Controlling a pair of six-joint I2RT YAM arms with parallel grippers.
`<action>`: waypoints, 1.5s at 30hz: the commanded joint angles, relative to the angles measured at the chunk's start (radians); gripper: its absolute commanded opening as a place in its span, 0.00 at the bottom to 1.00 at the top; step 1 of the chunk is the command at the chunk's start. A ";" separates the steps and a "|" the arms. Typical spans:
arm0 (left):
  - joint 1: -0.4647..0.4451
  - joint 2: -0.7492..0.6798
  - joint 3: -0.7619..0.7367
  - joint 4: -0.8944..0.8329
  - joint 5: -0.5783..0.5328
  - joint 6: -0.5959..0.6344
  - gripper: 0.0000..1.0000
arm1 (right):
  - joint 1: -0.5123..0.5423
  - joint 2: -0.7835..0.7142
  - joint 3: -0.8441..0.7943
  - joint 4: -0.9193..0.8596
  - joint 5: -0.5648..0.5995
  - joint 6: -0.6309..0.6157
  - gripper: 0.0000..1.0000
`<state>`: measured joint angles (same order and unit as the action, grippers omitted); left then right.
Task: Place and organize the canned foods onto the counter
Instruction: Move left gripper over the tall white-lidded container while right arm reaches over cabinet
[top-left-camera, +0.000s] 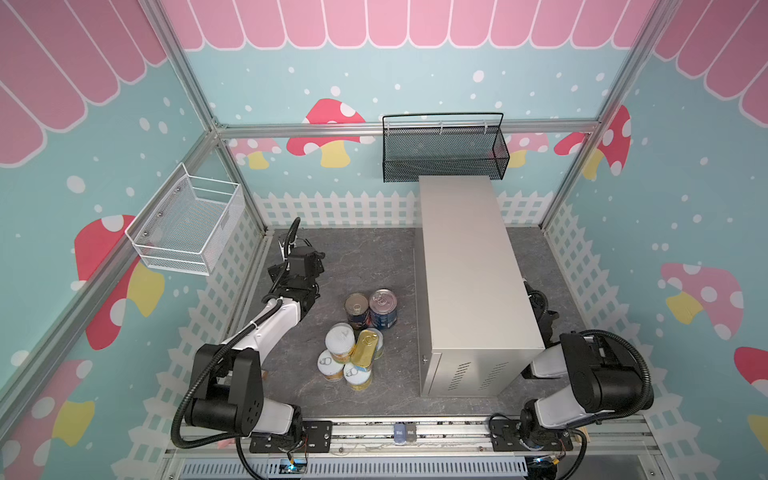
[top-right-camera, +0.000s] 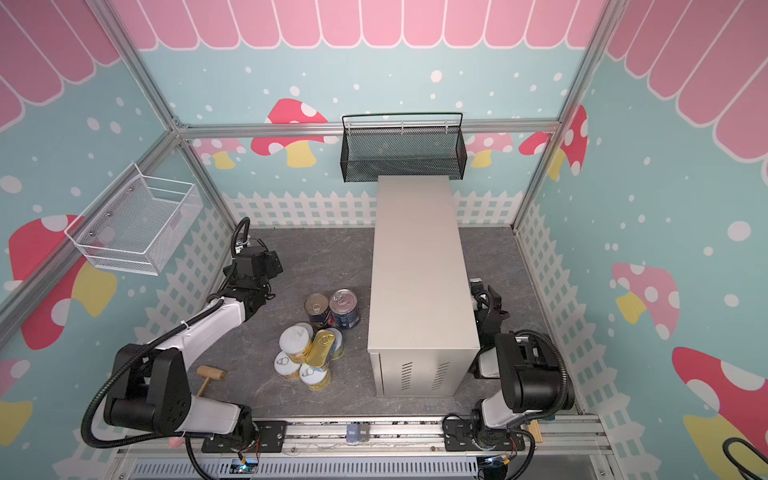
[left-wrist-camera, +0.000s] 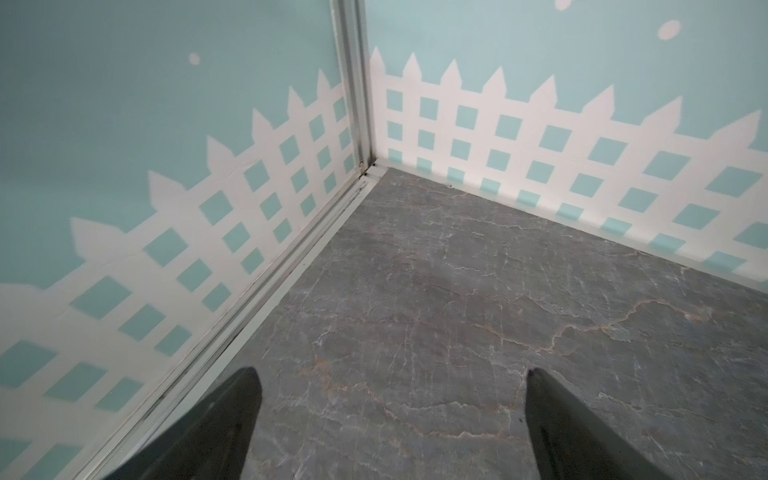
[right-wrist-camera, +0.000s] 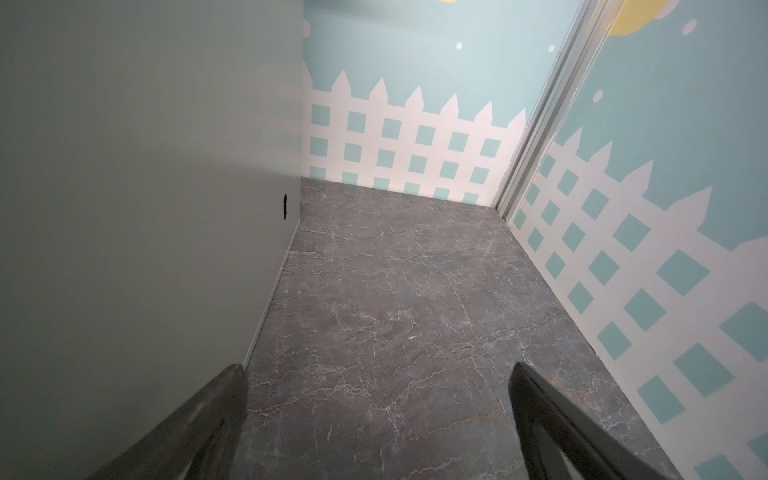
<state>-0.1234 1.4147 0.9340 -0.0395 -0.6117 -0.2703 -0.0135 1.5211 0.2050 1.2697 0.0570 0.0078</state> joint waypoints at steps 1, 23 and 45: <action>-0.019 -0.069 0.083 -0.353 -0.051 -0.149 1.00 | -0.007 -0.080 0.084 -0.182 0.095 0.054 0.99; -0.209 -0.453 0.186 -0.984 0.612 -0.102 1.00 | -0.038 -0.332 1.128 -1.633 0.165 0.040 0.99; -0.455 -0.447 0.134 -1.215 0.519 -0.248 1.00 | 0.300 -0.318 1.692 -2.103 -0.615 -0.031 0.98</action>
<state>-0.5648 0.9657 1.0744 -1.2324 -0.0433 -0.4675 0.2646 1.2060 1.9106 -0.7746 -0.4778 0.0071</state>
